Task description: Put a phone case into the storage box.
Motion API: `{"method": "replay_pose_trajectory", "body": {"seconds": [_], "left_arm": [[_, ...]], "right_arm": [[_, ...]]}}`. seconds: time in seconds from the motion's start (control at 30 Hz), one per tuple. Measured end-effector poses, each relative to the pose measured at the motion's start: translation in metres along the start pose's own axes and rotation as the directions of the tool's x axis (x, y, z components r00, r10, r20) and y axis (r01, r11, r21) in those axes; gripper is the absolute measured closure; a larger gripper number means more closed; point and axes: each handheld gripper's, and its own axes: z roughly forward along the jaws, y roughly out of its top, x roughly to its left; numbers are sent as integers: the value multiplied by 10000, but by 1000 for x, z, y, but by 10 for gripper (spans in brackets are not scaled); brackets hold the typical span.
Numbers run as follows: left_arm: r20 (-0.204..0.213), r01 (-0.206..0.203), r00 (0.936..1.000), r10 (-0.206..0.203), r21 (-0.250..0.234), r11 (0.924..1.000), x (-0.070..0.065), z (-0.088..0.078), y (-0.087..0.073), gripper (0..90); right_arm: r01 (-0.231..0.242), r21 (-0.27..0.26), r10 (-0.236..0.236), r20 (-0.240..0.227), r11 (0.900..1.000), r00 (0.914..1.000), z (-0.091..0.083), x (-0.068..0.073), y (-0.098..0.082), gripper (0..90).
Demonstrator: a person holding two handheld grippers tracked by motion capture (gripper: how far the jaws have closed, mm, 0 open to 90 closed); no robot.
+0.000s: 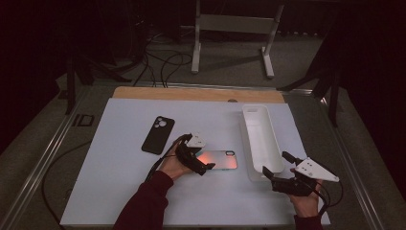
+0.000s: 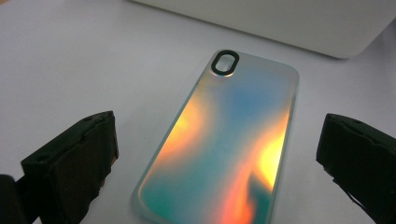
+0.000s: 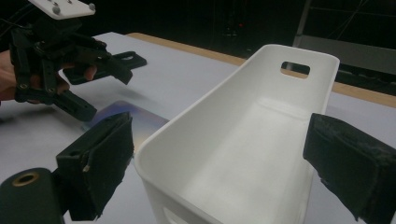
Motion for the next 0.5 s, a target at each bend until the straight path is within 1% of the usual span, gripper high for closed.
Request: {"method": "replay_pose_trajectory", "body": {"seconds": [0.13, 0.27, 0.37, 0.5], "left_arm": [[123, -17, 9999, 15, 190, 9998, 1, 5, -1, 0], [284, 144, 9995, -154, 370, 9992, 3, 10, -3, 0], [279, 187, 9994, -202, 529, 9984, 4, 13, -5, 0], [320, 111, 9994, -138, 826, 9965, 4, 16, -7, 0]], "right_arm": [[-1, -17, 1, 9, 10000, 10000, -1, 0, 0, 82], [0, -37, 0, 27, 10000, 10000, -1, -1, 0, 82], [-6, -47, 6, 40, 10000, 10000, -1, -1, 0, 82], [-11, -51, 11, 43, 10000, 10000, -1, -1, 0, 82]]}}
